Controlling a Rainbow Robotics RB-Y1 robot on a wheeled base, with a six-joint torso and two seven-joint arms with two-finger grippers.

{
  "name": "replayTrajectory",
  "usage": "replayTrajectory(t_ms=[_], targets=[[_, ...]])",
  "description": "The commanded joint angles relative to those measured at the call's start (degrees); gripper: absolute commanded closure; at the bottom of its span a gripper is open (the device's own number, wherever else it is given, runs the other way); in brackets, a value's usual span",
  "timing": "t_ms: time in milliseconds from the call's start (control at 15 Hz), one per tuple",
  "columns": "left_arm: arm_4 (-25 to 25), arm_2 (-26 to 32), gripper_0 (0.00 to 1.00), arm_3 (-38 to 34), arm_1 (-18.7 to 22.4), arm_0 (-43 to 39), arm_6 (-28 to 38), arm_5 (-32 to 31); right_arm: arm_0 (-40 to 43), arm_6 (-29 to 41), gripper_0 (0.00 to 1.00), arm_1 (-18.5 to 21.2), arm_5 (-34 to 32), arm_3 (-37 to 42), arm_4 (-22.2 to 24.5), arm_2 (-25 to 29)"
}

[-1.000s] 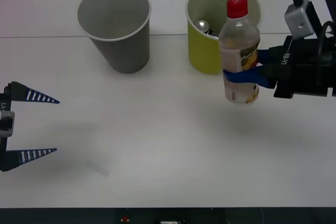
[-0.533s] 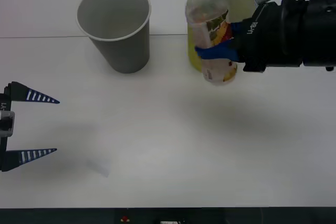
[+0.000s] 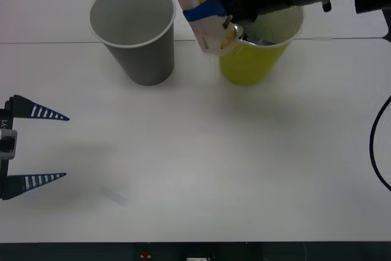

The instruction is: Put the can into the green bin and the plastic bottle into the gray bin

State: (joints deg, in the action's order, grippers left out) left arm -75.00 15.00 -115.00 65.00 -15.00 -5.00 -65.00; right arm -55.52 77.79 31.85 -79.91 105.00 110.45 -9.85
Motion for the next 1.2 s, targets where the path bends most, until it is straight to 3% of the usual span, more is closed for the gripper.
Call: replayTrajectory(t_ms=[67,333,667,933,1133,1200], targets=[[0.0,0.0,0.0,0.0,0.0,0.0,0.0,0.0,-6.3,0.0,1.0,-3.8,0.8,-7.3,5.0,-3.0],[0.0,0.0,0.0,0.0,0.0,0.0,0.0,0.0,-15.2,-0.1,1.0,-10.2,4.2,-21.6,11.7,-7.1],[0.0,0.0,0.0,0.0,0.0,0.0,0.0,0.0,-24.5,-3.3,1.0,-17.0,11.4,-40.5,13.7,-8.7],[0.0,0.0,0.0,0.0,0.0,0.0,0.0,0.0,-25.6,-3.3,1.0,-18.6,17.5,-43.6,14.4,-12.8],[0.0,0.0,0.0,0.0,0.0,0.0,0.0,0.0,-25.6,-3.4,1.0,-18.6,18.0,-43.6,14.4,-13.4],[0.0,0.0,0.0,0.0,0.0,0.0,0.0,0.0,-25.6,-3.4,0.91,-18.6,18.0,-43.6,14.4,-13.4]])
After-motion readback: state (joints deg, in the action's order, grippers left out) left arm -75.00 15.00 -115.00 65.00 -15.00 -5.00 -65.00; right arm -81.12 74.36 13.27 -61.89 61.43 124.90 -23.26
